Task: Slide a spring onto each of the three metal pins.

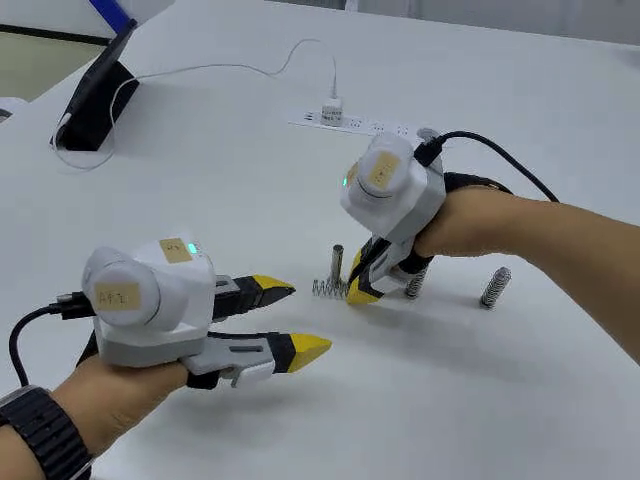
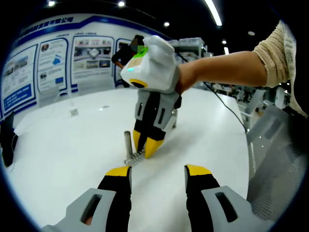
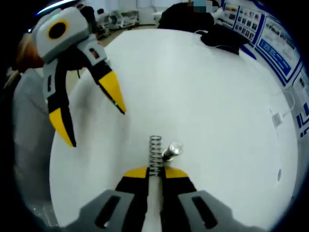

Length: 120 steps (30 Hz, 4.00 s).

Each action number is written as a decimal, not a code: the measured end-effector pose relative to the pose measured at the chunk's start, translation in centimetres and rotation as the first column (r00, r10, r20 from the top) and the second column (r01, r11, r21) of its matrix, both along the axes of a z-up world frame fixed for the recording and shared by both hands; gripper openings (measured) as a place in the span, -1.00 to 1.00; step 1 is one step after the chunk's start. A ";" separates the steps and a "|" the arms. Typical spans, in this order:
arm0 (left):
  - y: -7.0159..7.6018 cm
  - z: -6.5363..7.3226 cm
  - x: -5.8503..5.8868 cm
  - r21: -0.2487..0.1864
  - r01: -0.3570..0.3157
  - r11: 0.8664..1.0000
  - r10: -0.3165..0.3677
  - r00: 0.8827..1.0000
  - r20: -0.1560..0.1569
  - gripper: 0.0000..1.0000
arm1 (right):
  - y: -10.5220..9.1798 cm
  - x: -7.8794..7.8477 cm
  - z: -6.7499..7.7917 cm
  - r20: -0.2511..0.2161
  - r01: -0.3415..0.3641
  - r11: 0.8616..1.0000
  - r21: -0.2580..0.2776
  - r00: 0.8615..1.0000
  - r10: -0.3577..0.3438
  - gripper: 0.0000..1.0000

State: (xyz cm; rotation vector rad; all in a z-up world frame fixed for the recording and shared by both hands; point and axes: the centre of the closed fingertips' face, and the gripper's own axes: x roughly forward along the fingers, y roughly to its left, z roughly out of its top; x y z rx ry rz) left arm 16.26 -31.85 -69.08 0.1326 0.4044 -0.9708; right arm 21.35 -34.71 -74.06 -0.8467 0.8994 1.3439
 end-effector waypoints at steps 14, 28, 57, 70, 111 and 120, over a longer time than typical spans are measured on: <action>0.7 -0.2 0.0 0.002 -0.022 1.000 0.022 1.000 0.002 -0.13 | -1.0 -2.3 1.5 0.005 -0.050 0.998 -0.025 0.999 0.050 -0.76; -1.1 0.1 -0.3 0.015 0.055 0.998 -0.055 0.998 0.028 -0.31 | -1.1 -5.8 4.3 0.035 -0.192 0.980 -0.058 0.980 0.194 -0.76; -2.7 0.4 -1.4 0.062 0.154 0.986 -0.158 0.985 0.071 -0.78 | 1.9 -7.7 8.7 0.072 -0.281 0.960 -0.013 0.957 0.281 -0.76; -3.0 1.1 -1.1 0.043 0.147 0.988 -0.150 0.985 0.083 -0.78 | 3.2 -7.6 9.6 0.102 -0.295 0.956 0.014 0.951 0.292 -0.76; -1.2 1.1 0.1 -0.021 0.038 0.999 -0.036 0.995 0.091 -0.45 | 2.4 -6.0 9.9 0.089 -0.205 0.978 0.037 0.976 0.201 -0.76; -0.5 0.5 0.5 -0.042 -0.009 0.999 0.012 0.998 0.067 -0.22 | 1.0 -4.3 10.5 0.104 -0.158 0.987 0.033 0.983 0.154 -0.76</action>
